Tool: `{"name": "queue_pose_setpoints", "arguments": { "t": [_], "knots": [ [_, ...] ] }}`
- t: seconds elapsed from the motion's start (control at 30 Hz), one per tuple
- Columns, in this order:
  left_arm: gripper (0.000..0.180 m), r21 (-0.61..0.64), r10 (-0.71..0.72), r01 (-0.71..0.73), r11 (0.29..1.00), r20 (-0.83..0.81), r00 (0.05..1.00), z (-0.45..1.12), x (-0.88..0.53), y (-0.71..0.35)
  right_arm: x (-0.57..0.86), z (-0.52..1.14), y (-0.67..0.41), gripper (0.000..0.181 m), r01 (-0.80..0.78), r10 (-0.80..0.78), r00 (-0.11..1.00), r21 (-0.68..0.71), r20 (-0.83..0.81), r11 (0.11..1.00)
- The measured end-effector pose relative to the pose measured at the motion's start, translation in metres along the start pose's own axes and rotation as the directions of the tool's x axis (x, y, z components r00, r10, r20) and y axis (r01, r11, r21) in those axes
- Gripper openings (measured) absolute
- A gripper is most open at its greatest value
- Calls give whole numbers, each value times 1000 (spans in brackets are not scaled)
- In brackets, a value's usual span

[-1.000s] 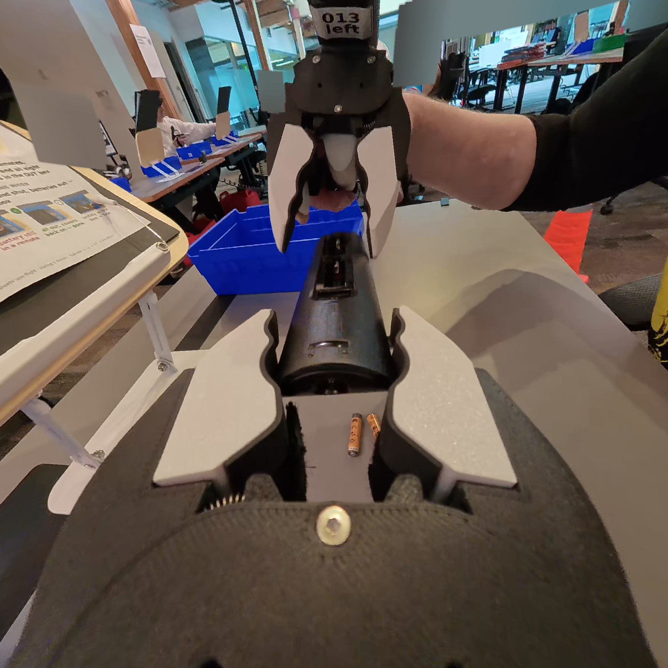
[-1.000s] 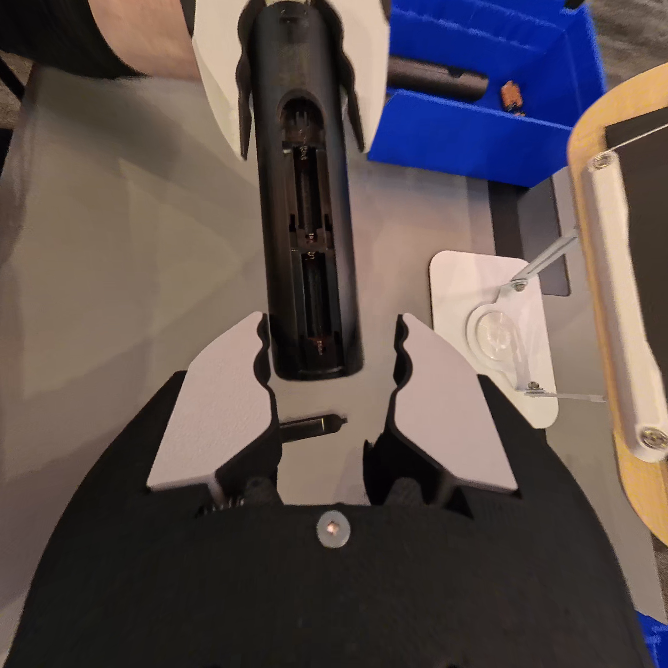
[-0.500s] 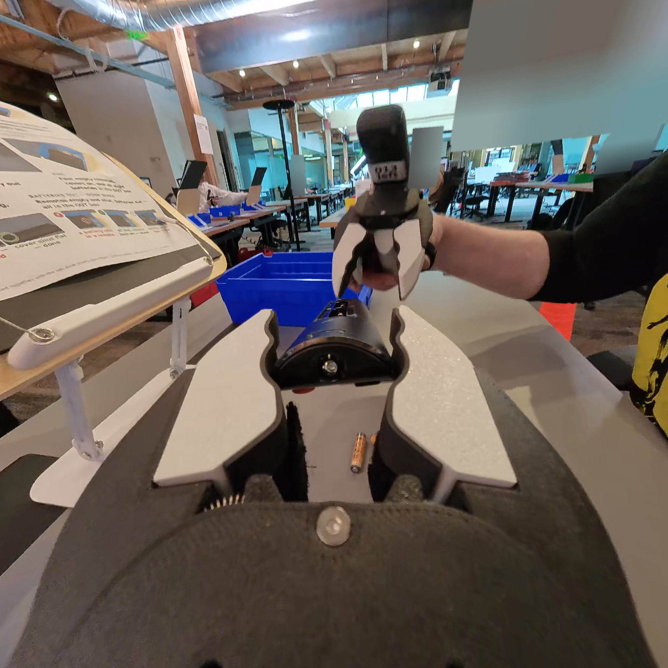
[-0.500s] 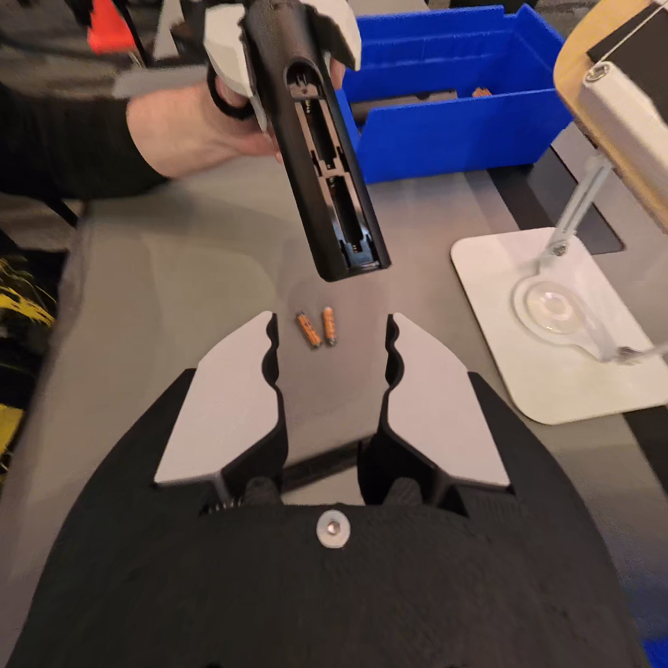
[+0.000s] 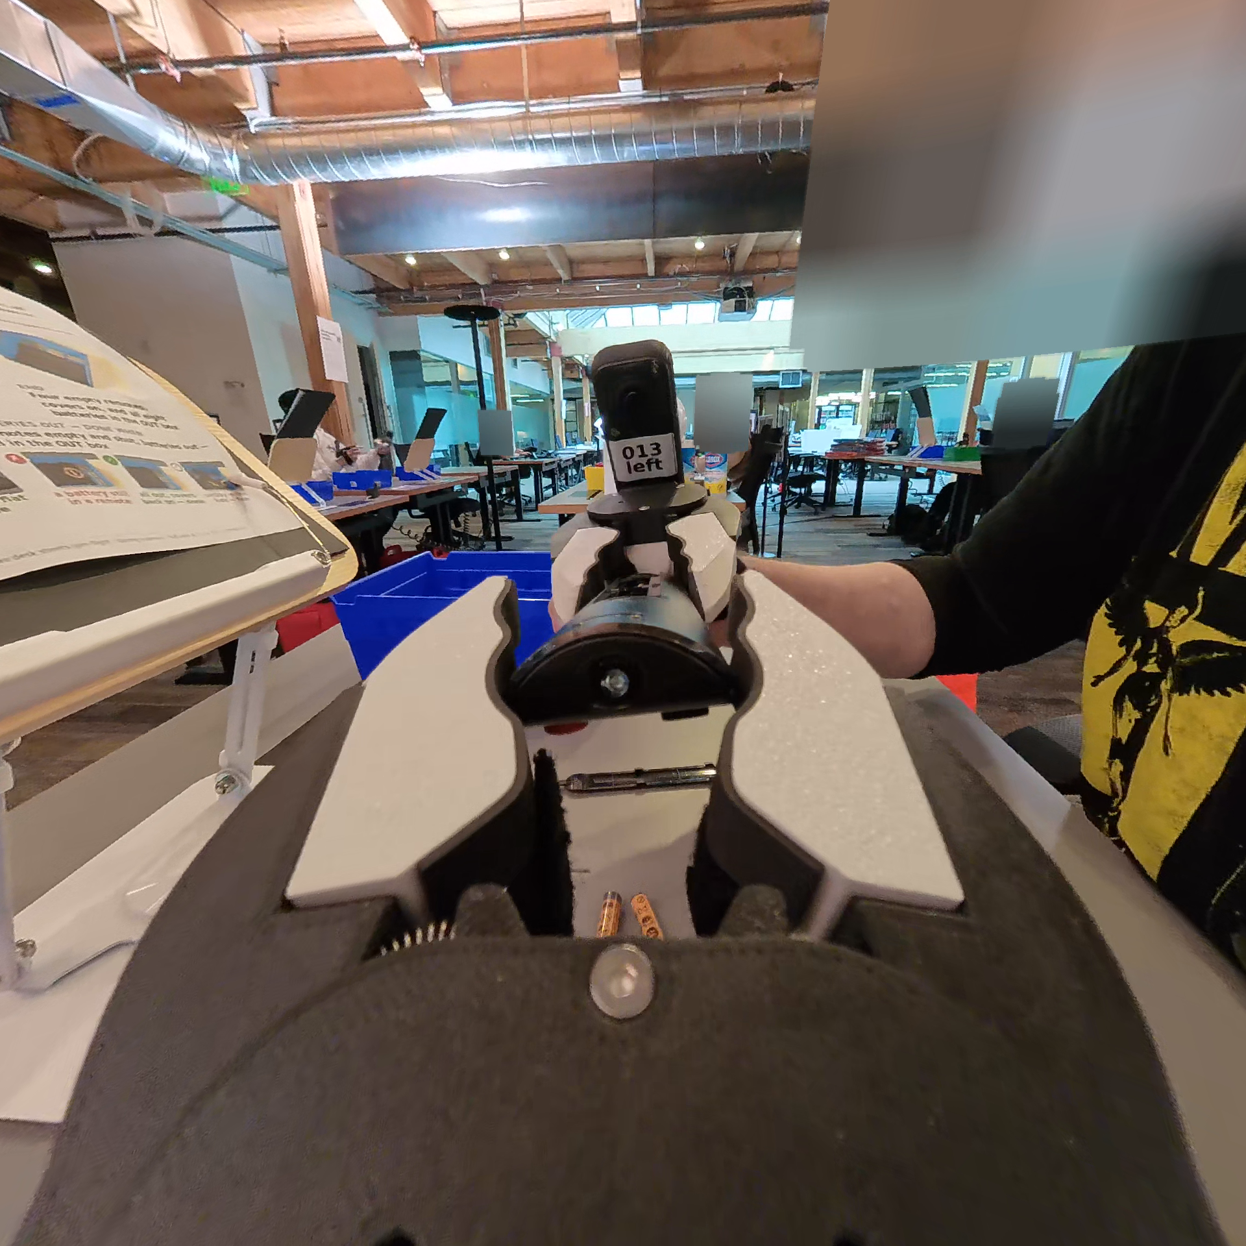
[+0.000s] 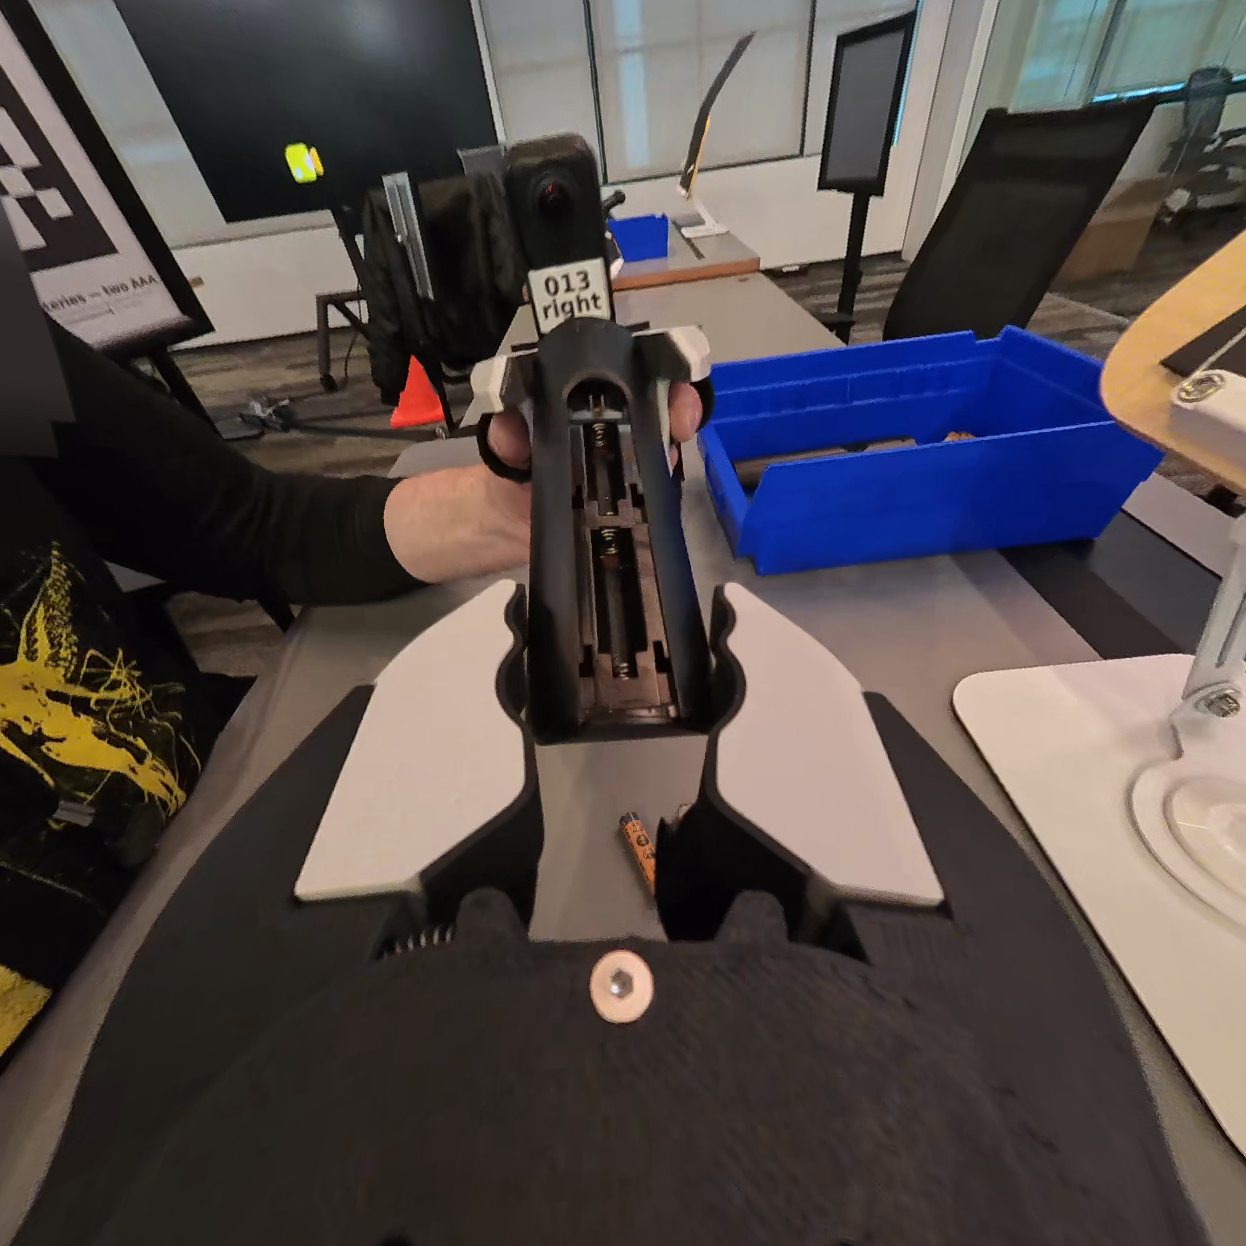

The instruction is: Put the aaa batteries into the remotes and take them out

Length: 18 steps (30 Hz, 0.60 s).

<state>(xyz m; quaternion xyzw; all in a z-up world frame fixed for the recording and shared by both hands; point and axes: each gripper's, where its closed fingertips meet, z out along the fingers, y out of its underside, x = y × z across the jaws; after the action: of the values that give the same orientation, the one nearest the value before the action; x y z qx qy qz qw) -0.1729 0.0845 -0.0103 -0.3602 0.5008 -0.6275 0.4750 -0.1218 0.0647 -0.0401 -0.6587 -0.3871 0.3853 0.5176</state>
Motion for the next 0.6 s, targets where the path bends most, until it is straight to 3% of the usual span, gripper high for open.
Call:
{"name": "queue_pose_setpoints", "arguments": {
  "t": [0.53,0.6],
  "knots": [
    [67,-137,45,-48,989,-21,999,4,5,7,-1,-14,-5,49,65,-61,997,-80,49,995],
    [74,-176,57,-57,983,-7,998,3,3,8,3,-18,-7,39,71,-68,997,-82,38,994]
  ]
}}
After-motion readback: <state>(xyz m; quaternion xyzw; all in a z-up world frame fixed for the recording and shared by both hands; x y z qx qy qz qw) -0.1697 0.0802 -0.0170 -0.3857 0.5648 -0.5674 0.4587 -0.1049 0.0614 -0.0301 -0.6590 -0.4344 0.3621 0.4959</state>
